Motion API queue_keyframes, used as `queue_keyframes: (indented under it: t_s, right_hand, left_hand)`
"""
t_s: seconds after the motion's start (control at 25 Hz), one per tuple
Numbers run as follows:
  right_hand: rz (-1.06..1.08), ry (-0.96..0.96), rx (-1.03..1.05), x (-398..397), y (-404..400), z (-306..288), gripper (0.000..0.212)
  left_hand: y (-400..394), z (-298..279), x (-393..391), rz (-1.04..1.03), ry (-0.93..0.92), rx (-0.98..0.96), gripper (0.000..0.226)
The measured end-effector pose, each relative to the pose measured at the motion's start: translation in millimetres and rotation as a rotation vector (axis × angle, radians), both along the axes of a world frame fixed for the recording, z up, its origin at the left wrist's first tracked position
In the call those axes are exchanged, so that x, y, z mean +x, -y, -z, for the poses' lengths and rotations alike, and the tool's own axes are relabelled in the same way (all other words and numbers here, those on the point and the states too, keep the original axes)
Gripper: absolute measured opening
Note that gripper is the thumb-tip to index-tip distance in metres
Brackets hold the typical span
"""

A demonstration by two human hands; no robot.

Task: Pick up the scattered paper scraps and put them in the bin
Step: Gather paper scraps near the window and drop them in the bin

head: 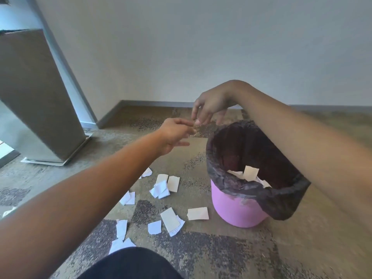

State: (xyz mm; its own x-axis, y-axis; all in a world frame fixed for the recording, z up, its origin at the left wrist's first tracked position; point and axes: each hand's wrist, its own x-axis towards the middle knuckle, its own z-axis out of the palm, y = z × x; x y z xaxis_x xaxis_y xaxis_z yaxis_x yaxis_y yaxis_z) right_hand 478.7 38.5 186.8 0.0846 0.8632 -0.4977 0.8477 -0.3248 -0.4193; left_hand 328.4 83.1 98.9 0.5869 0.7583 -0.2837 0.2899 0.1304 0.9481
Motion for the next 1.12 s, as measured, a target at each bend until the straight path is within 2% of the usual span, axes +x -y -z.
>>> queue_keyframes:
  t_s: [0.2,0.32,0.44,0.48,0.56,0.6,0.64,0.72,0.92,1.04,1.12]
  right_hand:
    - [-0.089,-0.081,-0.078,-84,-87,62,0.049]
    - [-0.101,-0.063,-0.119,-122,-131,133,0.051]
    - [-0.073,0.066,-0.099,-133,-140,216,0.038]
    - [-0.013,0.083,-0.104,-131,-136,240,0.049]
    - [0.167,0.059,-0.116,-119,-126,282,0.104]
    - [0.242,0.051,-0.118,-112,-122,299,0.122]
    - [0.306,0.051,-0.099,-107,-119,312,0.129]
    - [0.401,0.046,-0.052,-101,-115,334,0.131]
    - [0.411,0.045,-0.052,-121,-109,360,0.134]
    - [0.301,0.113,-0.081,-138,-109,370,0.132]
    - [0.256,0.160,-0.051,-149,-104,374,0.119]
  left_hand:
    - [-47,83,-82,-0.134,-0.323,0.018,0.014]
    - [-60,143,-134,-0.190,-0.547,0.021,0.036]
    - [-61,191,-172,-0.117,-0.760,0.113,0.062]
    - [-64,206,-182,-0.070,-0.831,0.171,0.072]
    - [-72,225,-194,-0.002,-0.925,0.285,0.084]
    - [-76,229,-196,0.017,-0.961,0.365,0.085]
    - [-82,236,-195,0.030,-0.998,0.438,0.083]
    - [-95,250,-190,0.032,-1.003,0.510,0.083]
    - [-117,282,-178,0.056,-0.967,0.418,0.118]
    - [-127,283,-180,0.045,-0.973,0.397,0.114]
    - [-132,283,-185,0.018,-0.955,0.329,0.112]
